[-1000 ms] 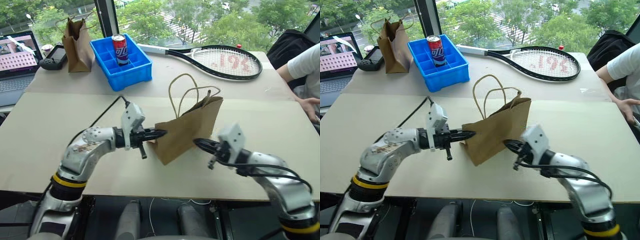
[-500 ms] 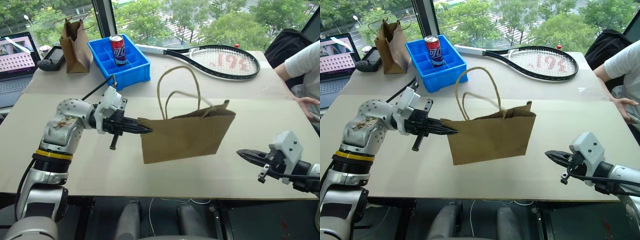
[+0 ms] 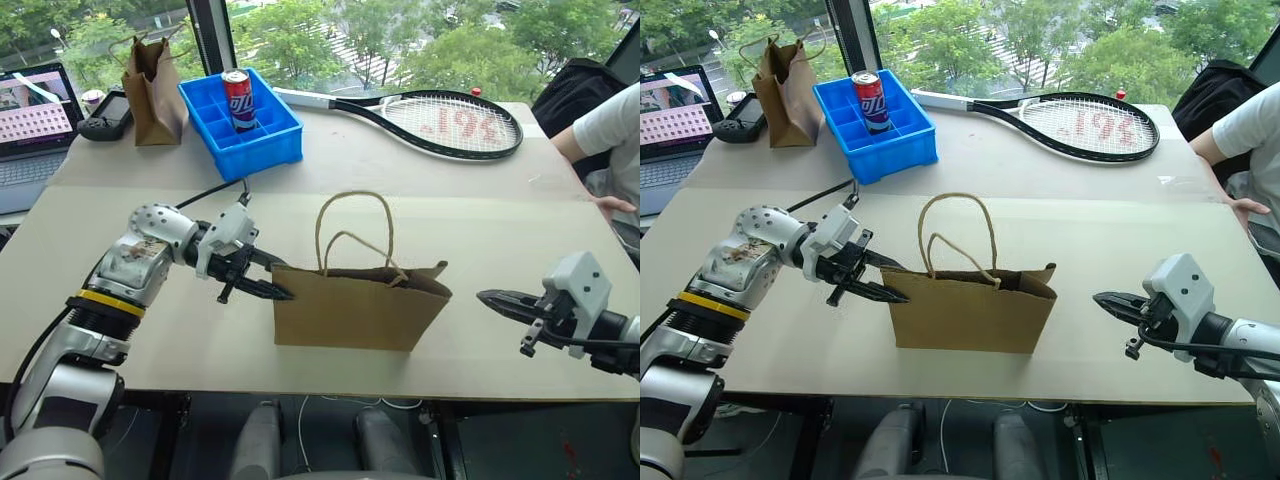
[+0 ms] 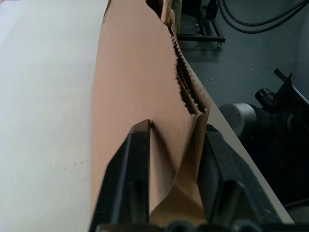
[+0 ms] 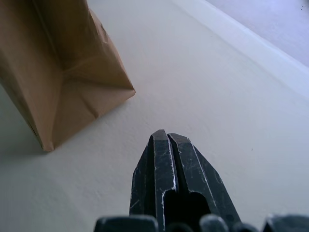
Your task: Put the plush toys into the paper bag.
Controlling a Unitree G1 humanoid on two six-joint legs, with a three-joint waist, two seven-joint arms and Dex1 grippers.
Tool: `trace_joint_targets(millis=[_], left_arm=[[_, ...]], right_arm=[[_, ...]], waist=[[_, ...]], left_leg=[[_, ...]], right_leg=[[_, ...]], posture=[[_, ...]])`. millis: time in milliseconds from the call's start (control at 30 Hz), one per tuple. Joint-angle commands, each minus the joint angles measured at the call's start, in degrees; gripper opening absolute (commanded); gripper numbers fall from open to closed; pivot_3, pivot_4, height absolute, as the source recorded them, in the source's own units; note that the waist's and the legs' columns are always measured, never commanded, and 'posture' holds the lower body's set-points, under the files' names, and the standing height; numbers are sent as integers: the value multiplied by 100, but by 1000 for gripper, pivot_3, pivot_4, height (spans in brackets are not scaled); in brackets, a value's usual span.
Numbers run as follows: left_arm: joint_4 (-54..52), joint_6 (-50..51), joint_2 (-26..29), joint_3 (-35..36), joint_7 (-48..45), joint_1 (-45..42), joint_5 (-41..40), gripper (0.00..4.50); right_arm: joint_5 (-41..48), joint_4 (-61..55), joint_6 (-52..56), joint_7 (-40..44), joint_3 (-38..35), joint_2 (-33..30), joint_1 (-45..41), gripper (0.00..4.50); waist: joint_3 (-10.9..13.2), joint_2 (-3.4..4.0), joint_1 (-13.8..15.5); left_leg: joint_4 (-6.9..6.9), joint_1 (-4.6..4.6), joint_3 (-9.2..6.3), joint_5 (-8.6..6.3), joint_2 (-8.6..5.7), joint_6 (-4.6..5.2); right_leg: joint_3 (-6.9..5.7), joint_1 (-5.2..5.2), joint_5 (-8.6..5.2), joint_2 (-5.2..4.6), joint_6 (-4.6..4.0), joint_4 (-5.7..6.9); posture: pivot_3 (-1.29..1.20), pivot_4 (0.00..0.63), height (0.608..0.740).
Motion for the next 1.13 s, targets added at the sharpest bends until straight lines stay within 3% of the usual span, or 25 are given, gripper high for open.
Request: trace_joint_targets(millis=[33,167,300,433,567,733,867,900,1133], left_arm=[[-293,476,141,494,5,-38,-301,3159],[-710,1045,352,1042,338,271,-407,4449],[-1403,1929,698,2255,1297,1204,-920,4449],[-1857,2469,605,3291,2445,2018,-1194,4449],[-2127,1318,54,3725,3420,2852,-277,4500],[-2131,1172,-101,3416,4166,3378,612,4500],[-2396,1003,-408,3469,4409,3982,694,4500],[-2478,945,-493,3463,4466,4147,734,4500],[-2514,693,-916,3396,4787,4616,949,4500]], right_arm=[[106,79,-119,222,-205,-162,-121,0],[177,149,-182,386,-331,-114,-76,0],[433,310,-57,324,-710,119,12,0],[687,358,-82,310,-934,377,134,0],[1042,467,-171,25,-1043,902,-32,1148],[902,673,-421,49,-784,1126,-72,2805],[819,579,-531,-4,-703,1172,48,4250],[764,544,-590,-23,-680,1179,96,4458],[491,541,-907,-252,-452,1246,58,4458]], waist=[[0,0,-1],[0,0,-33],[0,1,-45],[0,1,-2],[-2,2,26],[-1,-2,20],[-2,-1,3],[-2,-1,1],[-3,-2,2]], left_leg=[[1,-1,0,0,0,0],[-1,0,0,0,5,0],[-5,3,1,0,8,1],[-3,3,-1,0,10,1],[0,7,4,0,9,0],[-1,14,9,0,9,-1],[-11,15,15,0,10,-1],[-12,14,16,-1,10,-1],[-12,17,19,-1,11,-2]], right_leg=[[0,0,0,0,0,0],[-1,-2,-5,3,9,2],[1,-1,-4,2,7,4],[-5,-1,-1,1,2,4],[-7,8,-2,-4,2,2],[-3,10,4,-4,-6,2],[4,6,3,-5,-7,-1],[7,5,3,-5,-7,-1],[8,1,3,-4,-8,1]], posture=[[0,150,740],[0,150,740],[0,150,740],[0,150,740],[0,150,740],[0,150,740],[0,150,740],[0,150,740],[0,150,740]])
